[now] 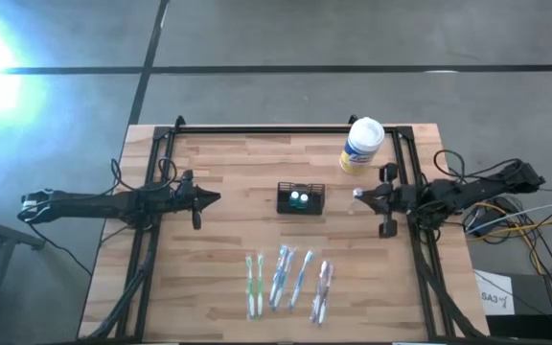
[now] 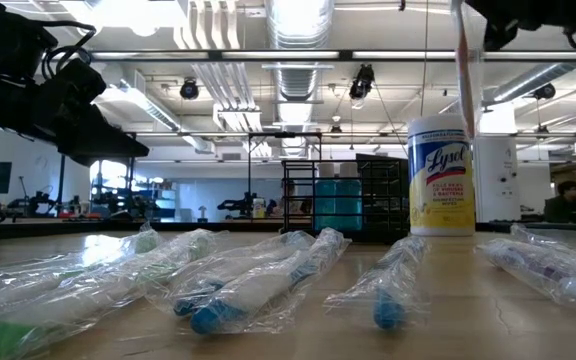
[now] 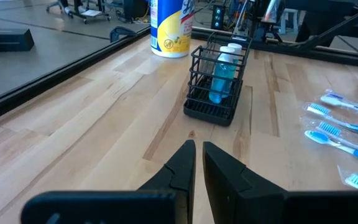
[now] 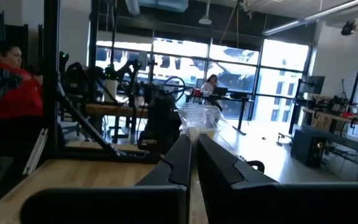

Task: Pick & Place toothbrushing station
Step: Put the orange toothbrush into the wire organizer

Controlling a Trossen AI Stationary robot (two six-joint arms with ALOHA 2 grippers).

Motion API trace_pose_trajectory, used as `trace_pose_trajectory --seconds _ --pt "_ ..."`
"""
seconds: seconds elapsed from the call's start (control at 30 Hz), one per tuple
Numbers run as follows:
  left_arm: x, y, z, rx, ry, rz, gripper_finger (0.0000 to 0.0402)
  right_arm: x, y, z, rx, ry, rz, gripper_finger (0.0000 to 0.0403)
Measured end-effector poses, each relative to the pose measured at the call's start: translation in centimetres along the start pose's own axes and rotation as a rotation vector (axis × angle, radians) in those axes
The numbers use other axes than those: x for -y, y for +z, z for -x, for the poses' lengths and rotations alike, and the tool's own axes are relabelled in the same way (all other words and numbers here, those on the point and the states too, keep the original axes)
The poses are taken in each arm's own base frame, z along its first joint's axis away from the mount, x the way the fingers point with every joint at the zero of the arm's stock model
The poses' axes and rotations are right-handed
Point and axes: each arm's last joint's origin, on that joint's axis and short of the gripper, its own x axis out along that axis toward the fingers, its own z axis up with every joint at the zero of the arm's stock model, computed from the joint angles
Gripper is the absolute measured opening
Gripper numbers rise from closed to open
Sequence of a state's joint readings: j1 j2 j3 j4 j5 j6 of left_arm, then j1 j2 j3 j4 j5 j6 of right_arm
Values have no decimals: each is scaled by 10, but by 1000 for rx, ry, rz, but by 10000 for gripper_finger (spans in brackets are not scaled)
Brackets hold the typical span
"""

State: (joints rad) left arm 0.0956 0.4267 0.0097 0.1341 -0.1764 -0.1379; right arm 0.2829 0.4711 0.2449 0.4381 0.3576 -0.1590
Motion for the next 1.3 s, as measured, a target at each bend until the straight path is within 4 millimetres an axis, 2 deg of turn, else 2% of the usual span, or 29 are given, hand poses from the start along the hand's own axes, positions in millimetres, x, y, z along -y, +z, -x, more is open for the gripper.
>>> trace_pose_trajectory --seconds 0.2,0.4,0.57,0.83,1.0,1.1,1.3 --pt "0 0 0 0 -4 26 35 1 -19 10 18 -5 9 12" --pt "0 1 0 4 -3 25 35 6 -14 9 133 -122 28 12" --pt "0 4 0 34 0 30 35 11 -3 -8 111 -163 124 12" --pt "0 6 0 59 0 28 35 20 12 -52 134 -83 208 12" --pt "0 6 0 58 0 32 35 29 0 -73 116 -136 208 12" --pt "0 6 0 58 0 32 35 35 -11 -78 160 -175 164 12" --pt "0 5 0 47 1 30 35 36 -32 -85 120 -179 116 12"
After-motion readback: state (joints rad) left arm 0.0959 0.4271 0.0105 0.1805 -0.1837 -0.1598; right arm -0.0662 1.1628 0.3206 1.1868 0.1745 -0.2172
